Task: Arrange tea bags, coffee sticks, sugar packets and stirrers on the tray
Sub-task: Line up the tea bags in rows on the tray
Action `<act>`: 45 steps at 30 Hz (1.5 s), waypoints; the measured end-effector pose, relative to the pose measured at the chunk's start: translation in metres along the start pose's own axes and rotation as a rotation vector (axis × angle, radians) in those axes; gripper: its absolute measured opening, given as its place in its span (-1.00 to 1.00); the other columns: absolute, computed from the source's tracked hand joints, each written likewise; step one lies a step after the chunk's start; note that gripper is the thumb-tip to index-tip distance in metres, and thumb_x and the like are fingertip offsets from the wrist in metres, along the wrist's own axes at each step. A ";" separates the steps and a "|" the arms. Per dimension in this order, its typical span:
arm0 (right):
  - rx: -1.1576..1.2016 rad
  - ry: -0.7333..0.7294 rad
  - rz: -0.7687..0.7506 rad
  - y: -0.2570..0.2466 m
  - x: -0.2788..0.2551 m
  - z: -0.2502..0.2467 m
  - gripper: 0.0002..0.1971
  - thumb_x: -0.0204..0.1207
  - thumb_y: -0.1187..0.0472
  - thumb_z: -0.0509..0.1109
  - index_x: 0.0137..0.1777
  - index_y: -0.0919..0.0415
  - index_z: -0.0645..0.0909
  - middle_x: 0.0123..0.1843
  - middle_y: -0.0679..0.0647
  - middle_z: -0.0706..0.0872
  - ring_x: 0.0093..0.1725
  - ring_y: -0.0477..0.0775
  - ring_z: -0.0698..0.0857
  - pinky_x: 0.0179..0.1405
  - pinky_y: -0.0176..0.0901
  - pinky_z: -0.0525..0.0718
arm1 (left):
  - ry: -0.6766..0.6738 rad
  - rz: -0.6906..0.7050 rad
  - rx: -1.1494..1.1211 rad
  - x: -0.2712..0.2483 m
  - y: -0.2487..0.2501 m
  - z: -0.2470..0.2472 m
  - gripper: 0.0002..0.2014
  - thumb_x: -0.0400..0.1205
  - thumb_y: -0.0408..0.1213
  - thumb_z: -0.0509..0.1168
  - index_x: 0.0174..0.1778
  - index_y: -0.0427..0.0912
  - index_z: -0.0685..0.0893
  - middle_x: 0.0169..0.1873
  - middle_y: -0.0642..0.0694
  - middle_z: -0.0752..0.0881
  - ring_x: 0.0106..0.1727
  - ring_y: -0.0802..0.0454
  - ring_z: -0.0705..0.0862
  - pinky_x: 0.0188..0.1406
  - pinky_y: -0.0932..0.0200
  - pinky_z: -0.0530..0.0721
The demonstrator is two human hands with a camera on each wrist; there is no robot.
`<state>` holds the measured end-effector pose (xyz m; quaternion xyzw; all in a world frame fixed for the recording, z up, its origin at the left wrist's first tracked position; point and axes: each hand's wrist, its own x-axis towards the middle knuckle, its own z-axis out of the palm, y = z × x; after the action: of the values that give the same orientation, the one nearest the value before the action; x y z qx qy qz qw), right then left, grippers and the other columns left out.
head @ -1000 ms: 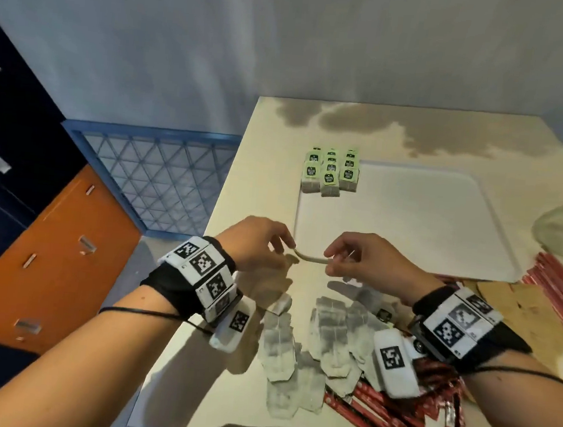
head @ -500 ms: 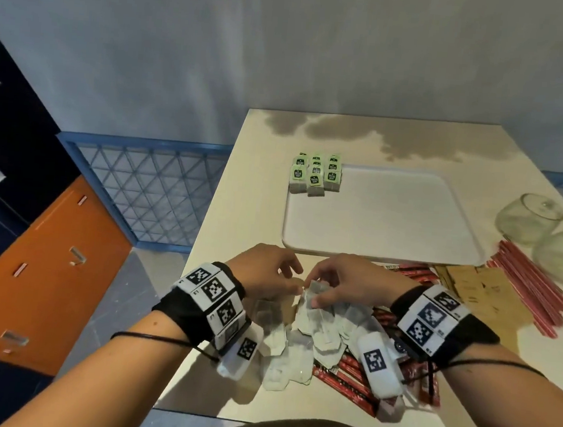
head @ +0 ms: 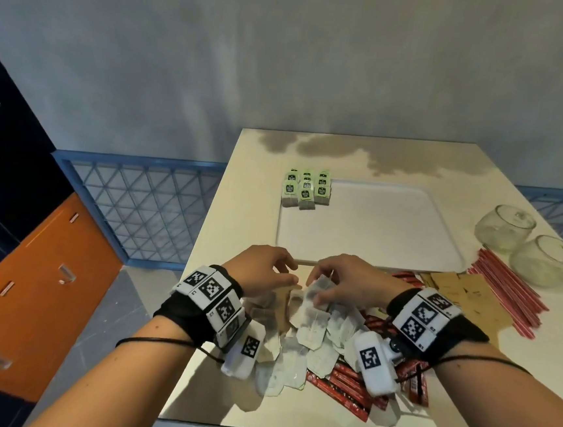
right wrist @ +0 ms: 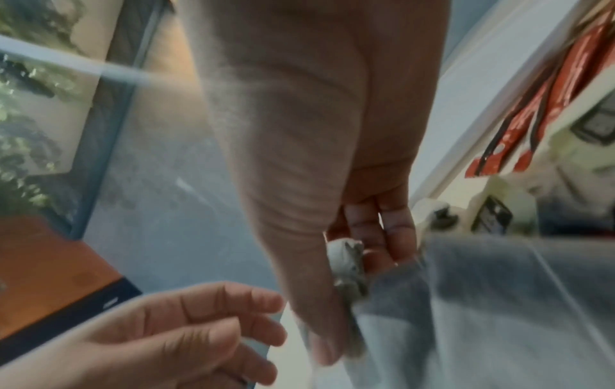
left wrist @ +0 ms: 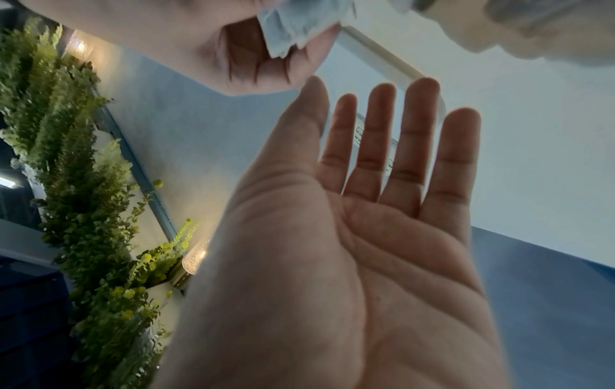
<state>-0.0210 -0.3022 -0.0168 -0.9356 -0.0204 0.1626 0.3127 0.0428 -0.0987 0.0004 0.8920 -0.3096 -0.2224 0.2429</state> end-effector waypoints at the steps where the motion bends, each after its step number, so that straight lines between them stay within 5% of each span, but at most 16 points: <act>1: 0.037 0.056 0.002 0.003 -0.001 -0.005 -0.74 0.36 0.03 0.64 0.02 -0.06 0.74 -0.06 -0.14 0.73 -0.14 -0.15 0.65 -0.24 -0.35 0.50 | 0.016 0.005 -0.022 0.000 0.000 -0.001 -0.67 0.64 -0.14 0.36 0.33 -0.03 0.63 0.18 0.03 0.72 0.03 0.15 0.63 0.01 0.29 0.51; 4: 0.424 0.226 0.025 0.008 -0.005 -0.016 -0.74 0.39 0.15 0.65 0.04 0.12 0.73 -0.03 0.07 0.80 -0.14 -0.04 0.74 -0.20 -0.30 0.66 | 0.028 0.017 -0.172 0.003 -0.001 0.002 -0.49 0.60 -0.27 0.37 0.49 -0.04 0.48 0.34 0.02 0.64 0.26 0.09 0.65 0.19 0.26 0.59; 8: 0.873 0.331 0.013 -0.001 -0.008 -0.017 -0.70 0.43 0.26 0.59 0.13 0.33 0.68 -0.02 0.22 0.78 -0.21 0.04 0.76 -0.19 -0.21 0.75 | 0.013 0.101 -0.478 0.011 0.008 0.013 -0.40 0.59 -0.01 0.44 0.55 0.05 0.43 0.38 0.13 0.63 0.35 0.21 0.62 0.42 0.15 0.57; 10: 1.023 0.319 0.026 -0.009 -0.006 -0.013 -0.65 0.46 0.27 0.55 0.18 0.42 0.64 -0.02 0.26 0.77 -0.17 0.09 0.76 -0.15 -0.15 0.80 | 0.030 0.151 -0.573 0.016 0.017 0.022 -0.52 0.65 0.12 0.30 0.46 0.07 0.54 0.30 0.11 0.71 0.31 0.23 0.66 0.42 0.14 0.56; 13: 1.195 0.326 0.043 -0.018 -0.003 -0.009 -0.57 0.51 0.23 0.50 0.26 0.52 0.56 0.05 0.38 0.72 -0.03 0.23 0.74 -0.02 -0.06 0.82 | 0.094 0.098 -0.758 0.021 0.035 0.033 -0.40 0.59 0.33 0.07 0.43 0.09 0.58 0.28 0.05 0.73 0.29 0.18 0.68 0.37 0.12 0.59; 16: 1.262 0.315 0.056 -0.019 -0.003 -0.007 -0.51 0.45 0.15 0.52 0.27 0.48 0.57 0.11 0.42 0.74 0.01 0.28 0.77 0.09 0.04 0.80 | 0.145 0.089 -1.005 0.025 0.043 0.040 -0.45 0.67 0.23 0.01 0.56 0.17 0.44 0.35 -0.04 0.68 0.35 0.03 0.67 0.32 0.13 0.66; 19: 1.234 0.239 0.039 -0.017 -0.007 -0.008 -0.60 0.54 0.27 0.49 0.30 0.45 0.56 0.07 0.41 0.76 0.02 0.30 0.74 0.25 0.18 0.73 | 0.174 0.041 -1.127 0.029 0.042 0.040 -0.56 0.76 0.11 0.01 0.41 0.05 0.62 0.29 -0.18 0.73 0.32 -0.07 0.70 0.37 -0.08 0.65; 21: 1.155 0.184 0.024 -0.015 -0.011 -0.014 -0.64 0.52 0.39 0.49 0.30 0.40 0.57 0.08 0.34 0.77 0.04 0.29 0.77 0.17 0.07 0.78 | 0.212 -0.032 -1.203 0.032 0.043 0.038 -0.57 0.81 0.01 0.00 0.29 -0.12 0.69 0.21 -0.28 0.76 0.26 -0.18 0.73 0.35 -0.18 0.65; 26: 0.525 0.351 0.104 0.015 -0.010 -0.035 -0.69 0.48 0.40 0.54 0.20 0.21 0.67 -0.04 0.15 0.79 -0.14 0.03 0.79 -0.05 -0.17 0.78 | 0.321 -0.214 -1.383 0.038 0.036 0.030 -0.67 0.81 -0.19 0.06 0.17 -0.29 0.68 0.13 -0.34 0.77 0.08 -0.20 0.75 0.19 -0.13 0.72; 29: 0.140 0.256 0.152 0.035 -0.005 -0.032 -0.74 0.45 0.33 0.57 0.10 0.07 0.75 -0.05 0.00 0.77 -0.14 -0.02 0.75 -0.18 -0.24 0.70 | 0.327 -0.283 -1.498 0.037 0.028 0.031 -0.73 0.75 -0.30 0.12 0.19 -0.34 0.66 -0.03 -0.34 0.80 0.03 -0.28 0.78 0.23 -0.30 0.69; 32: -0.107 0.175 0.138 0.039 -0.003 -0.024 -0.74 0.38 0.28 0.59 0.06 0.05 0.77 -0.19 -0.17 0.66 -0.17 -0.13 0.64 -0.22 -0.41 0.54 | 0.292 -0.337 -1.618 0.036 0.023 0.032 -0.82 0.72 -0.33 0.17 0.08 -0.31 0.64 -0.26 -0.24 0.75 -0.20 -0.18 0.78 -0.07 -0.11 0.82; 38: -0.279 0.225 0.156 0.037 0.003 -0.016 -0.80 0.40 0.05 0.54 0.04 -0.05 0.78 -0.27 -0.26 0.61 -0.23 -0.22 0.58 -0.35 -0.34 0.44 | 0.237 -0.370 -1.589 0.045 0.013 0.032 -0.90 0.64 -0.35 0.37 -0.10 -0.32 0.62 -0.38 -0.15 0.72 -0.31 -0.05 0.78 -0.34 0.06 0.82; 43: -0.166 0.278 0.161 0.042 0.006 -0.021 -0.85 0.54 0.03 0.42 -0.12 0.04 0.79 -0.29 -0.18 0.71 -0.24 -0.09 0.67 -0.33 -0.22 0.56 | 0.298 -0.283 -1.502 0.045 0.009 0.030 -0.92 0.65 -0.43 0.35 0.02 -0.33 0.66 -0.31 -0.15 0.73 -0.35 0.03 0.73 -0.30 0.14 0.83; 45: -0.025 0.287 0.162 0.043 0.006 -0.026 -0.82 0.60 0.07 0.38 -0.13 0.11 0.76 -0.25 -0.05 0.79 -0.23 0.02 0.75 -0.20 -0.12 0.66 | 0.323 -0.229 -1.347 0.044 0.006 0.028 -0.83 0.64 -0.47 0.33 0.14 -0.32 0.66 -0.23 -0.17 0.71 -0.37 0.05 0.69 -0.43 0.21 0.77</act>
<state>-0.0094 -0.3511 -0.0242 -0.9517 0.0982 0.0516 0.2864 0.0562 -0.1403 -0.0286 0.5964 0.0313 -0.2546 0.7606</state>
